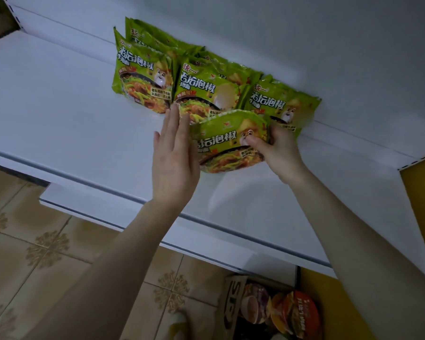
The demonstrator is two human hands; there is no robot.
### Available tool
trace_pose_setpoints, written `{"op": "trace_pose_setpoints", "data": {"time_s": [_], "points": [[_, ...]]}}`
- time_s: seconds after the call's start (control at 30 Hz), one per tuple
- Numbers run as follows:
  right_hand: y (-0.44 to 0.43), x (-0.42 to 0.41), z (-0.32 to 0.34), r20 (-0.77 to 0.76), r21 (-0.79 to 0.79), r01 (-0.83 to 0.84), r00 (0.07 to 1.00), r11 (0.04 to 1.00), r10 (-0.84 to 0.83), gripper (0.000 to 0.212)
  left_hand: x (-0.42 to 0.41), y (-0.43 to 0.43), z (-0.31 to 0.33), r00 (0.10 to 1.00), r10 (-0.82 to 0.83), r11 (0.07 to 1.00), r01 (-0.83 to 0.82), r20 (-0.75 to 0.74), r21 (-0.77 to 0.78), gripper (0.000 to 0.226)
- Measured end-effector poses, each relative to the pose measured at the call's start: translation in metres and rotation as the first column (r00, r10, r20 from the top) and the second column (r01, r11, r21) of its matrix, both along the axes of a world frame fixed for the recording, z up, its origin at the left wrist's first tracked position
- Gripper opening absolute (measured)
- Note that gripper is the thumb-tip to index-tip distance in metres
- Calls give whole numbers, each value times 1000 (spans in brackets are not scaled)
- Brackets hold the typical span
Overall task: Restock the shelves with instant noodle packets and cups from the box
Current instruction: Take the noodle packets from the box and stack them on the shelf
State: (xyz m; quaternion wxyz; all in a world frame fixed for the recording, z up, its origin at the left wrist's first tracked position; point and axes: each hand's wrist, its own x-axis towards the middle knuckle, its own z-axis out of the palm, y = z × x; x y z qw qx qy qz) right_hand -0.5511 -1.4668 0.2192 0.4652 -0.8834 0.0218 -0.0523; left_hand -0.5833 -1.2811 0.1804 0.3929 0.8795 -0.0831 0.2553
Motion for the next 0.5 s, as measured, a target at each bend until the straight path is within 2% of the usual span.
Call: {"op": "trace_pose_setpoints", "data": {"time_s": [0.07,0.13,0.2,0.23,0.37,0.5], "points": [[-21,-4,-5,-9,77,107,994,991,-107,30,-5,-11,-23,995,-9,995,19,-101,93,48],[-41,-6,-10,-48,191,207,978,960,-201,17,-9,-21,-41,968,-14,970,74,-251,230,52],[-56,-6,-13,-86,284,276,961,918,-262,15,-14,-30,-56,892,0,929,168,-453,330,53],[-62,-5,-15,-91,308,298,954,903,-284,15,-16,-33,-64,861,9,907,207,-508,367,54],[-79,1,-23,-97,361,344,938,867,-332,20,-21,-38,-80,875,42,846,225,-482,484,69],[-85,14,-34,-86,331,387,920,860,-381,18,-21,-39,-78,884,47,843,215,-465,494,78]]}}
